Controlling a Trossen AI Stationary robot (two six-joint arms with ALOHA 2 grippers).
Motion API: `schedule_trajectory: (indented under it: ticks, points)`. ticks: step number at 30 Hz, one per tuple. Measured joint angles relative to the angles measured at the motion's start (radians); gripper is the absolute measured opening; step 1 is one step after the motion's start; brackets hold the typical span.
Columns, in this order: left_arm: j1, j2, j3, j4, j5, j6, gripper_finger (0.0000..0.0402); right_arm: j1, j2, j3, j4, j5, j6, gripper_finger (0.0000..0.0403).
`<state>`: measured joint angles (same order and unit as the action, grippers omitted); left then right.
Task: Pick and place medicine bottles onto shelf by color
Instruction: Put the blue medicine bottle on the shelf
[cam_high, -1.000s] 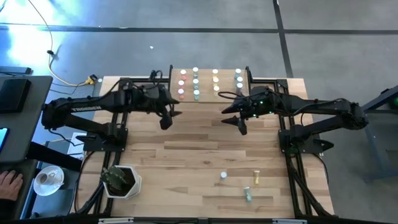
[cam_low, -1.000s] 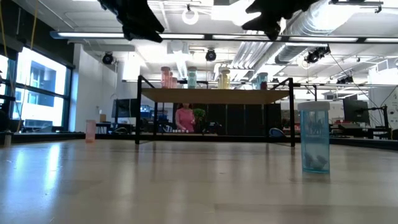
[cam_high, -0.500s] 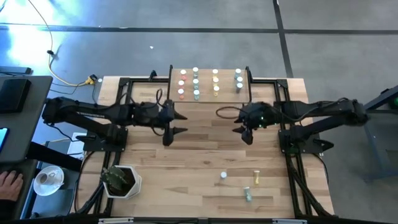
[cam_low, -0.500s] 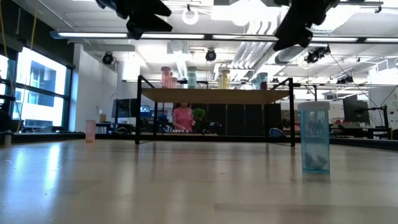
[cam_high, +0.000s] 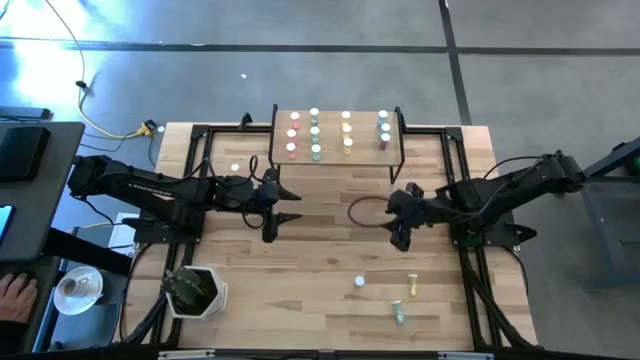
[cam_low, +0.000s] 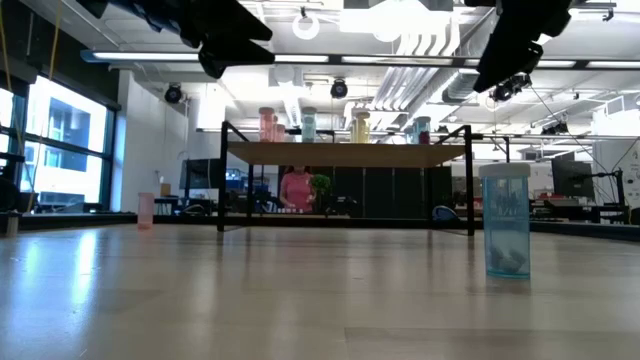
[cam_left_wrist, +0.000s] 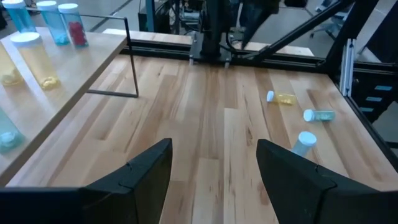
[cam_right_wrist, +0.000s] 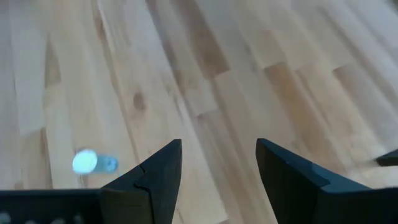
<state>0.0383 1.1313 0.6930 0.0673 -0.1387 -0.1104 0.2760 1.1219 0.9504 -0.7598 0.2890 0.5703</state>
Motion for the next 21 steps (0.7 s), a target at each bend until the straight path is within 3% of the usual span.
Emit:
schedule_trajectory:
  ticks: [14,21]
  points:
    - [0.0,0.0,-0.005,0.001,0.004,-0.002,0.0225,0.085,0.165,0.0,0.028,-0.015,0.058,0.0197]
    - [0.0,0.0,-0.005,0.001,0.004,-0.018,0.0225,0.085,0.206,0.0,0.042,-0.135,0.031,0.0197]
